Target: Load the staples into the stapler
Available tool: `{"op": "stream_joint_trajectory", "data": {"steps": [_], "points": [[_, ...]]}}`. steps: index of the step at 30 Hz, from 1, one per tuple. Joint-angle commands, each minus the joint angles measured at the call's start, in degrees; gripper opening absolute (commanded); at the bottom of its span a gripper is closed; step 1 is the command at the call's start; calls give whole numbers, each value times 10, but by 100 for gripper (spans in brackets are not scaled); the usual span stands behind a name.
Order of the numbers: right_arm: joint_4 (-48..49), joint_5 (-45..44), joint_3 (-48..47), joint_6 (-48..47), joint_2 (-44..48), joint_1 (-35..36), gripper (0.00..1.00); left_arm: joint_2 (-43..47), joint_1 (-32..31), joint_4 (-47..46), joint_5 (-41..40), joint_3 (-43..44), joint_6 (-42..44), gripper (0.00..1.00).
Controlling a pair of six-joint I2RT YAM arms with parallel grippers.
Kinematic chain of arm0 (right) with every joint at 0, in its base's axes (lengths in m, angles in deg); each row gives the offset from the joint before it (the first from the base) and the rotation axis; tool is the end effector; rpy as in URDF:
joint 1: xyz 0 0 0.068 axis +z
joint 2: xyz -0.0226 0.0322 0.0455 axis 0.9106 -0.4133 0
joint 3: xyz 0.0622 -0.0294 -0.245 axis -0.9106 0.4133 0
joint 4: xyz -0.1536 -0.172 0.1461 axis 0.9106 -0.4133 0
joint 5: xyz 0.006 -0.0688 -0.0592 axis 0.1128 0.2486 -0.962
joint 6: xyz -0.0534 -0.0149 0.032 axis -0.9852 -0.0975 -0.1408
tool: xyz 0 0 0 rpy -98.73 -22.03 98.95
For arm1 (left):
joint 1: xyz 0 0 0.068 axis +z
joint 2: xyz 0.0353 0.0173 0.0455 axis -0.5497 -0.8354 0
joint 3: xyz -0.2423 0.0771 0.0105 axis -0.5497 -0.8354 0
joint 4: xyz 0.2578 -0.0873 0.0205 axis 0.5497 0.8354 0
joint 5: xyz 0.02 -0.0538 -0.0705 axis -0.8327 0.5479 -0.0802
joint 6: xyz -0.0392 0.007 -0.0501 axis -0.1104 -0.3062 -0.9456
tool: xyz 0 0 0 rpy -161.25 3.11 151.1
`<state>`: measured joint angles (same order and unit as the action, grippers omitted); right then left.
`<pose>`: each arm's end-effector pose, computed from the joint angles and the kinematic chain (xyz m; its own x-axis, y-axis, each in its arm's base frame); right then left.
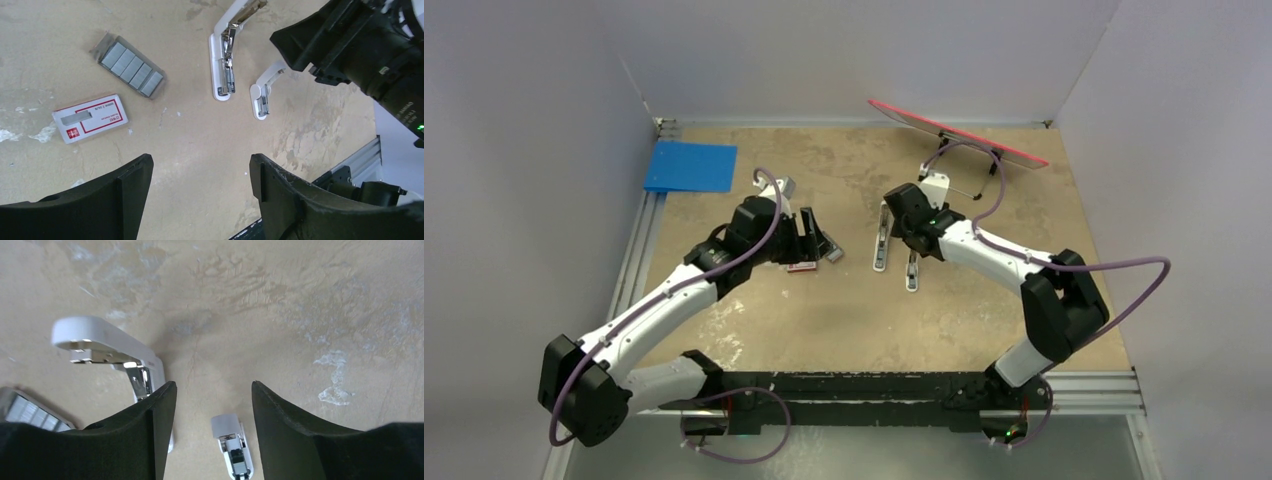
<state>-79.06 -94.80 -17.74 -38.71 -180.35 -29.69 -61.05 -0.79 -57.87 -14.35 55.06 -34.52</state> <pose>0.3053 0.1851 0.2029 -0.5252 0.2984 -0.7969 0.2875 0.9437 0.1638 0.2277 -0.1588 0.2575 -0.7391 -0.2605 -0.6212 0.1831 0.8097 -0.5575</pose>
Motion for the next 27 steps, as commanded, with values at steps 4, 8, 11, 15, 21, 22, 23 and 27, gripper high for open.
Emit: {"op": "stream_joint_trajectory", "data": {"steps": [4, 8, 11, 15, 21, 22, 23, 27], "points": [[13, 30, 19, -26, -15, -7, 52, -9, 5, -45, 48, 3, 15, 70], [17, 53, 24, -30, -29, -7, 45, -19, 4, -45, 61, 5, 18, 70], [17, 62, 33, -28, -31, -7, 43, -27, 5, -45, 76, 6, 21, 70], [17, 69, 44, -29, -22, -7, 41, -43, 4, -54, 105, 5, 22, 70], [9, 79, 54, -27, -14, -7, 34, -79, 4, -66, 158, 5, 6, 68], [10, 78, 58, -26, -10, -7, 32, -86, 4, -73, 169, 2, 0, 67], [9, 75, 62, -25, -5, -7, 30, -92, 4, -84, 180, -2, -5, 65], [21, 63, 75, -24, 13, -7, 24, -124, 3, -149, 227, -27, -34, 59]]}}
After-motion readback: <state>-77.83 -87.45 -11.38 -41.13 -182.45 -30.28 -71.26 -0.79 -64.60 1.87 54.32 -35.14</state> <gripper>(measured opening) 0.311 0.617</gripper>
